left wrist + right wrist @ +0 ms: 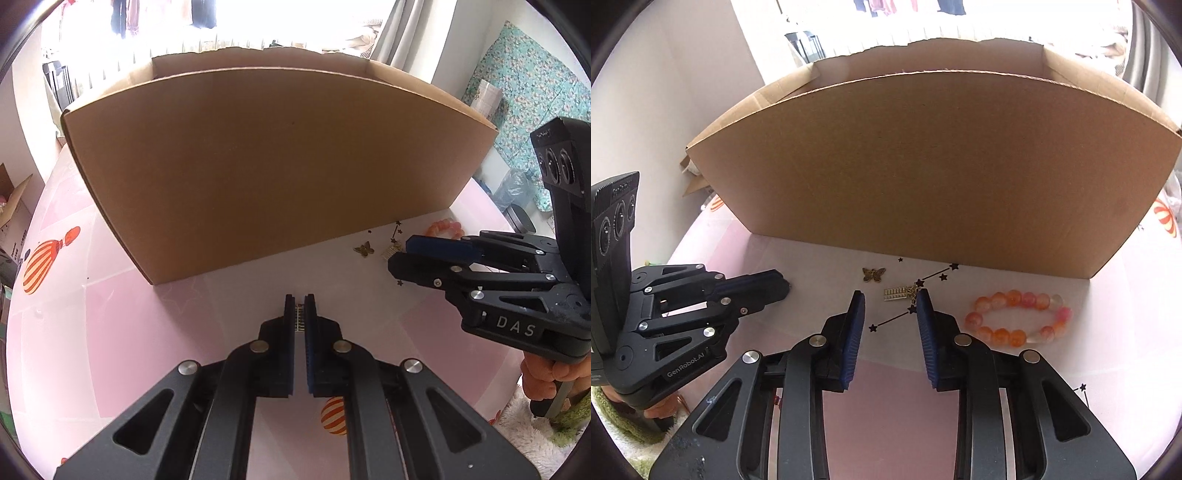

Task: Organize jewelry
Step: 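Close the left tool on a small gold charm while the right tool closes on the gold bar charm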

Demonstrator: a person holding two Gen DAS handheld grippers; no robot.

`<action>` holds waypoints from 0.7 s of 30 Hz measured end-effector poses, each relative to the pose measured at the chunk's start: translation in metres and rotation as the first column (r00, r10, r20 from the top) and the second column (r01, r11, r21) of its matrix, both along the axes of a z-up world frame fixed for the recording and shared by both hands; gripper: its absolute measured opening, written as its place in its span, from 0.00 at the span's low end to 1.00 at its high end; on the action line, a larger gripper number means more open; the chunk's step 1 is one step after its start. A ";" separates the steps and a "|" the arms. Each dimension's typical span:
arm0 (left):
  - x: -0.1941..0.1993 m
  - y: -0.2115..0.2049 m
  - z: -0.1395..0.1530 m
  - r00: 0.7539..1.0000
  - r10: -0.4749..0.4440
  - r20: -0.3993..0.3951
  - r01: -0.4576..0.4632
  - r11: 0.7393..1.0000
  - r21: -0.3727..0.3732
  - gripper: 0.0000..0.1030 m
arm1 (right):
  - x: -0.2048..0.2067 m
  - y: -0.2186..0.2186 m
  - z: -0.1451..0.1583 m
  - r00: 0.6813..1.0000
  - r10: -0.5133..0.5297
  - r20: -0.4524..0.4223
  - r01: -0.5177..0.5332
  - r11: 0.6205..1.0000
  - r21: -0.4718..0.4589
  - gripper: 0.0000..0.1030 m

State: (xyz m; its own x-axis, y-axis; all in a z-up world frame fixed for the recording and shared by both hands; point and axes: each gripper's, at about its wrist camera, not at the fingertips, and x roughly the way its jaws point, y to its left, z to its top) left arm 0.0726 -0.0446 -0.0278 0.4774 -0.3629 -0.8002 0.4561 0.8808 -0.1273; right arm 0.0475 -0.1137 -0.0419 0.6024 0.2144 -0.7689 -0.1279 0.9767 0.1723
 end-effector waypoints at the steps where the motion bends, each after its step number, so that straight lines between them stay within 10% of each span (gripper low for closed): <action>1: -0.001 -0.001 0.000 1.000 0.011 0.001 -0.011 1.000 -0.001 0.04 | 0.002 0.002 0.001 1.000 0.008 0.008 -0.008 1.000 -0.022 0.26; 11: -0.005 0.005 0.001 0.991 0.130 -0.013 -0.130 0.990 -0.048 0.04 | 0.025 0.023 0.000 0.994 0.107 -0.014 -0.108 0.986 -0.125 0.27; 21: 0.000 0.006 0.002 0.999 0.048 -0.007 -0.049 0.998 -0.034 0.04 | 0.014 0.036 -0.004 0.999 0.038 -0.003 -0.038 0.985 -0.166 0.15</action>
